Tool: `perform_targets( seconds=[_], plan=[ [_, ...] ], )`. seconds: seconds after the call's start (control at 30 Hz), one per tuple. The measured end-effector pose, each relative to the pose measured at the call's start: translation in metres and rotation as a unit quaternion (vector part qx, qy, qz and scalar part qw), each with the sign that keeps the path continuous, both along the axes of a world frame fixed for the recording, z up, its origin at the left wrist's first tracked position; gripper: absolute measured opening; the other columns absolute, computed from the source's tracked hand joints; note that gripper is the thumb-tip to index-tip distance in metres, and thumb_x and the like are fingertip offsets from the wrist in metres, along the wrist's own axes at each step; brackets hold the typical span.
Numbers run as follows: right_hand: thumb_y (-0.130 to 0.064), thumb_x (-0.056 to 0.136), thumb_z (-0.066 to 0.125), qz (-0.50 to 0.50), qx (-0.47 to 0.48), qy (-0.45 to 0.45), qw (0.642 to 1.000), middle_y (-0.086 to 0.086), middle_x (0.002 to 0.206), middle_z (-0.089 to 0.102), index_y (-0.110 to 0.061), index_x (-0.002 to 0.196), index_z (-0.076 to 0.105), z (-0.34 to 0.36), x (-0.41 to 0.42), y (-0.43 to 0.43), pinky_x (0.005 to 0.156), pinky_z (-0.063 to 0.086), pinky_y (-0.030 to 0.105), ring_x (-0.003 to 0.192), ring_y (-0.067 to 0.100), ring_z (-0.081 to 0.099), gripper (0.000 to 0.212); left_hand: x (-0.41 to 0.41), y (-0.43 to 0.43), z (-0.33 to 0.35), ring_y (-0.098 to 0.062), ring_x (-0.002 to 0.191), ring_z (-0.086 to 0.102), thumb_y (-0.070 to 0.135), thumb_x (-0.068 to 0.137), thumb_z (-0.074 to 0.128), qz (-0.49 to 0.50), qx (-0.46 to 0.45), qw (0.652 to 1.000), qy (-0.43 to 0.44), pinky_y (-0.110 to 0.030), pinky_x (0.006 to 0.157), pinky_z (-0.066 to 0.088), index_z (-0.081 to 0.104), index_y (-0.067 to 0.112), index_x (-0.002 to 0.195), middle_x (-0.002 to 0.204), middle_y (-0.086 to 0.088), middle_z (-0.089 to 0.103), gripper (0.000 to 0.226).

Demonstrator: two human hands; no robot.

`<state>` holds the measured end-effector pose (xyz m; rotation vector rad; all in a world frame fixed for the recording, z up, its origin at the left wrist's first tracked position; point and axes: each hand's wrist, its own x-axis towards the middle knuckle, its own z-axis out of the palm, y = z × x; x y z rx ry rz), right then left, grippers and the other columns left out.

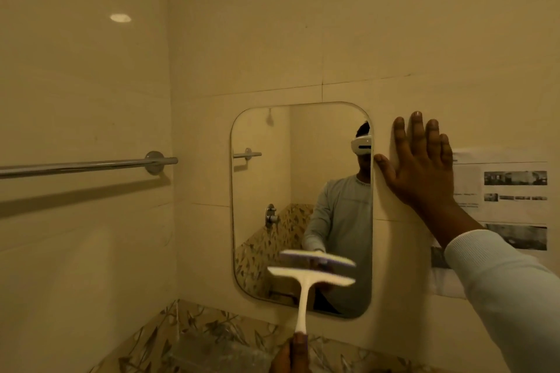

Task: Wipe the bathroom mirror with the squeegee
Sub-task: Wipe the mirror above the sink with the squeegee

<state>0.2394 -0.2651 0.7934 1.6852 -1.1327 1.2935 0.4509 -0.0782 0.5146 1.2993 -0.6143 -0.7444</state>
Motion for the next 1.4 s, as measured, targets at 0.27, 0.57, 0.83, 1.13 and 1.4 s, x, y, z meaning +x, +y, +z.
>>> perform_targets(
  seconds=[0.27, 0.57, 0.83, 1.13, 1.4],
  plan=[
    [-0.067, 0.099, 0.024, -0.018, -0.027, 0.013, 0.999, 0.009, 0.174, -0.009, -0.022, 0.167, 0.000, -0.001, -0.005, -0.007, 0.127, -0.002, 0.052, 0.160, 0.033, -0.009, 0.085, -0.019, 0.016, 0.163, -0.007, 0.044, 0.040, 0.064, 0.093, 0.045, -0.093, -0.151, 0.982, -0.063, -0.024, 0.042, 0.032, 0.062, 0.017, 0.087, 0.057, 0.007, 0.048, 0.050],
    [-0.067, 0.100, 0.024, -0.028, -0.037, 0.018, 0.999, 0.012, 0.174, -0.011, -0.021, 0.166, -0.001, 0.003, -0.006, -0.008, 0.127, -0.005, 0.055, 0.160, 0.034, -0.009, 0.085, -0.035, -0.016, 0.273, 0.002, 0.036, 0.049, 0.060, 0.103, 0.041, -0.096, -0.239, 0.961, -0.103, -0.015, 0.037, 0.038, 0.062, 0.027, 0.083, 0.046, 0.013, 0.058, 0.045],
    [-0.061, 0.103, 0.024, -0.014, -0.039, 0.018, 0.999, 0.010, 0.174, -0.010, -0.022, 0.166, -0.002, 0.000, -0.006, -0.009, 0.126, 0.005, 0.063, 0.160, 0.034, -0.009, 0.079, -0.027, -0.034, 0.217, -0.001, 0.054, 0.056, 0.064, 0.100, 0.042, -0.074, -0.209, 0.958, -0.182, -0.022, 0.053, 0.044, 0.068, 0.025, 0.095, 0.064, 0.011, 0.063, 0.047],
    [-0.057, 0.105, 0.022, -0.017, -0.040, 0.018, 0.999, 0.010, 0.174, -0.010, -0.022, 0.166, -0.002, 0.001, -0.006, -0.007, 0.126, 0.007, 0.063, 0.160, 0.033, -0.008, 0.075, -0.024, -0.030, 0.145, -0.001, 0.046, 0.048, 0.070, 0.093, 0.042, -0.066, -0.163, 0.966, -0.189, -0.016, 0.044, 0.035, 0.069, 0.019, 0.110, 0.054, 0.012, 0.053, 0.061],
    [-0.059, 0.105, 0.022, -0.011, -0.031, 0.014, 0.999, 0.009, 0.174, -0.010, -0.023, 0.166, -0.004, 0.002, -0.007, -0.008, 0.127, 0.006, 0.063, 0.160, 0.033, -0.008, 0.075, -0.019, -0.018, 0.072, -0.009, 0.049, 0.042, 0.075, 0.084, 0.044, -0.076, -0.107, 0.981, -0.141, -0.029, 0.047, 0.033, 0.065, 0.019, 0.089, 0.056, 0.004, 0.047, 0.061]
  ],
)
